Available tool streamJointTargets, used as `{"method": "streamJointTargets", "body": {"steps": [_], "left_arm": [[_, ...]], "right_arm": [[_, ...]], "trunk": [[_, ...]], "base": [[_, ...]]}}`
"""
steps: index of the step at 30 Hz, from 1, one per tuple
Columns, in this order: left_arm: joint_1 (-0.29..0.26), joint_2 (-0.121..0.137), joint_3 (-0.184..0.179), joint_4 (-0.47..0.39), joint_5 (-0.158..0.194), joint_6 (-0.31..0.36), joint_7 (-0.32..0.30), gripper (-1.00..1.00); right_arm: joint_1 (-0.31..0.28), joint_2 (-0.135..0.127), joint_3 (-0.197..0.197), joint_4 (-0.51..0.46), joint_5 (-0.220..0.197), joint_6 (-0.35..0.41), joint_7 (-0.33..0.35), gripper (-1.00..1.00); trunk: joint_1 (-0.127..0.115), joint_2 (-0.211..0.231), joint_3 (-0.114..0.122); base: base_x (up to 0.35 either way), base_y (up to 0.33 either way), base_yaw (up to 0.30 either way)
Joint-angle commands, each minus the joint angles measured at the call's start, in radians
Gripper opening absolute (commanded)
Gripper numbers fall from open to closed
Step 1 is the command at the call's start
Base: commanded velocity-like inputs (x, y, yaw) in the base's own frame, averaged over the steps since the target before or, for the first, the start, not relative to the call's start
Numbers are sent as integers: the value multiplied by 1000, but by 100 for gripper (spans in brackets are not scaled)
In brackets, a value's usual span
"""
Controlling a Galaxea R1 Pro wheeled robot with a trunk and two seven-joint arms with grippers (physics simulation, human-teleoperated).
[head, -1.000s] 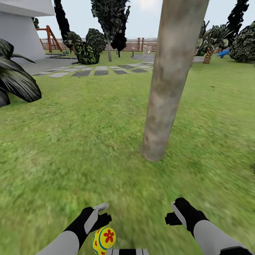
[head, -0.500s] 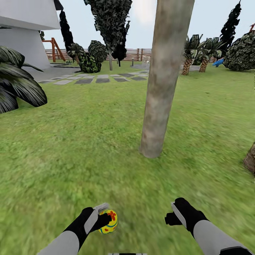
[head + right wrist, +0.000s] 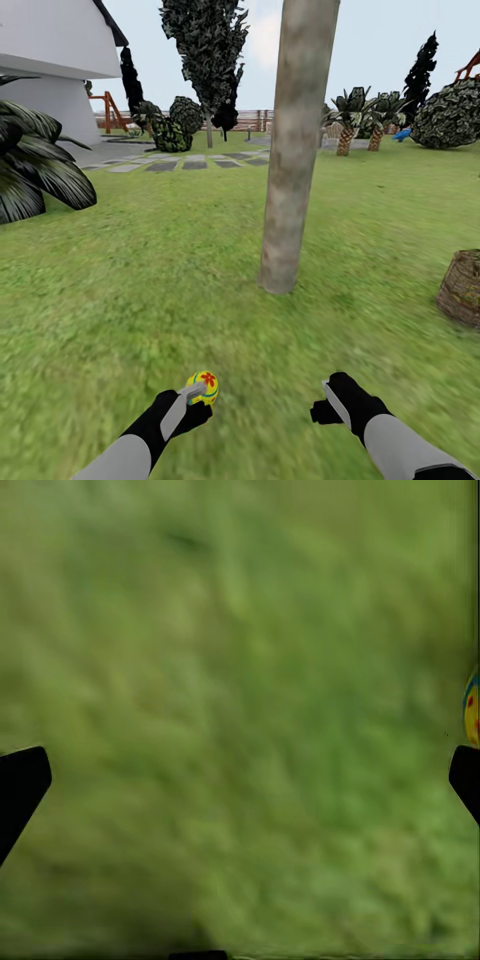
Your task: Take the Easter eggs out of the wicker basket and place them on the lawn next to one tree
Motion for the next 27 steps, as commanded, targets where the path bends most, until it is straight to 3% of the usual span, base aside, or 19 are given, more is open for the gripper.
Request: {"method": "streamJointTargets", "body": {"steps": [1,27], "left_arm": [[0,-1,5,-2,10,5,8,100],[0,-6,5,-1,9,5,8,100]], "right_arm": [[0,-1,7,-2,-10,4,-7,100],[0,0,7,-2,-8,4,-7,100]], "trunk": [[-1,0,3],[-13,6,104]], "base": [[-344,-87,0],[-322,-156,0]]}}
